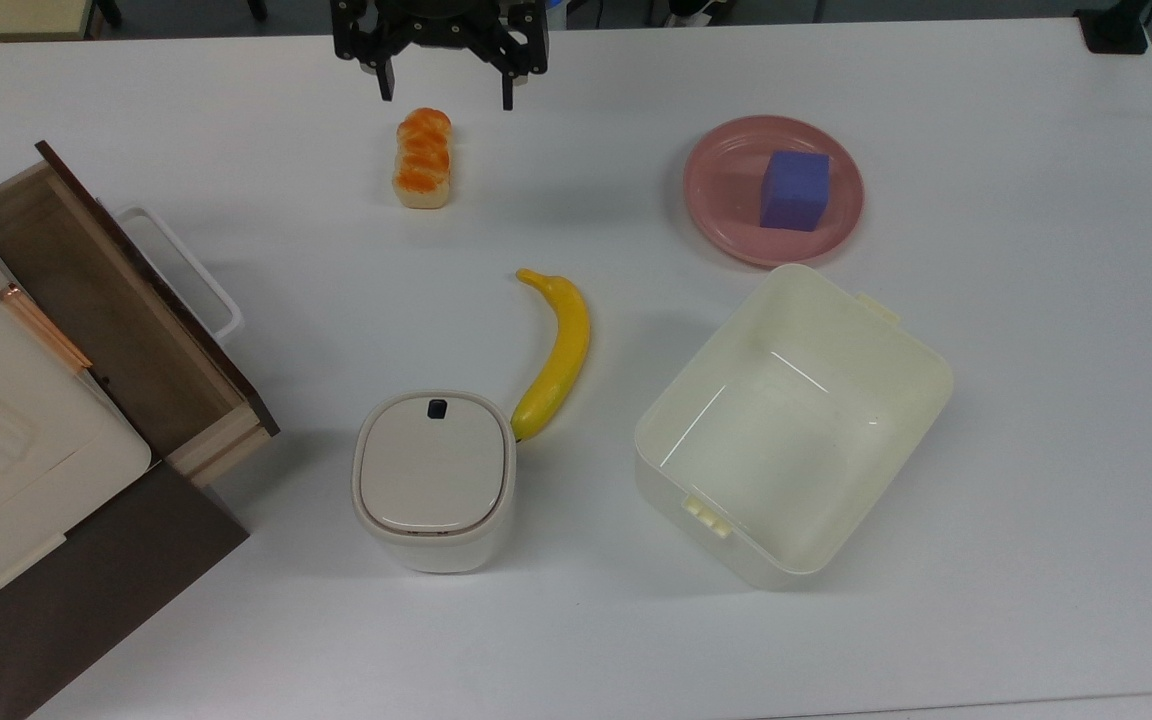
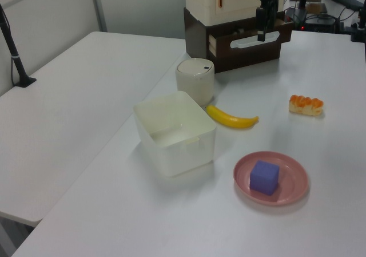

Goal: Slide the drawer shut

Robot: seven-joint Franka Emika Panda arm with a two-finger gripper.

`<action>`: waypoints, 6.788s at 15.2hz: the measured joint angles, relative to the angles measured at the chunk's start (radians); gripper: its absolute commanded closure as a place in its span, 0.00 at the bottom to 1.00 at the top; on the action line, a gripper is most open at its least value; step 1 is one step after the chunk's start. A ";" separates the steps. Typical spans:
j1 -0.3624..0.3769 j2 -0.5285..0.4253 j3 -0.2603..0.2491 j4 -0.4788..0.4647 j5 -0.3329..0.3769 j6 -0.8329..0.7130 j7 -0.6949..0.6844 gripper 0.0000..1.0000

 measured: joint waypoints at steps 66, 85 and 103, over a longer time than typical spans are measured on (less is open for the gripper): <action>-0.083 0.150 -0.046 -0.007 0.054 0.169 0.155 1.00; -0.203 0.323 -0.120 0.011 -0.094 0.549 0.516 1.00; -0.190 0.367 -0.112 0.038 -0.192 0.693 0.399 1.00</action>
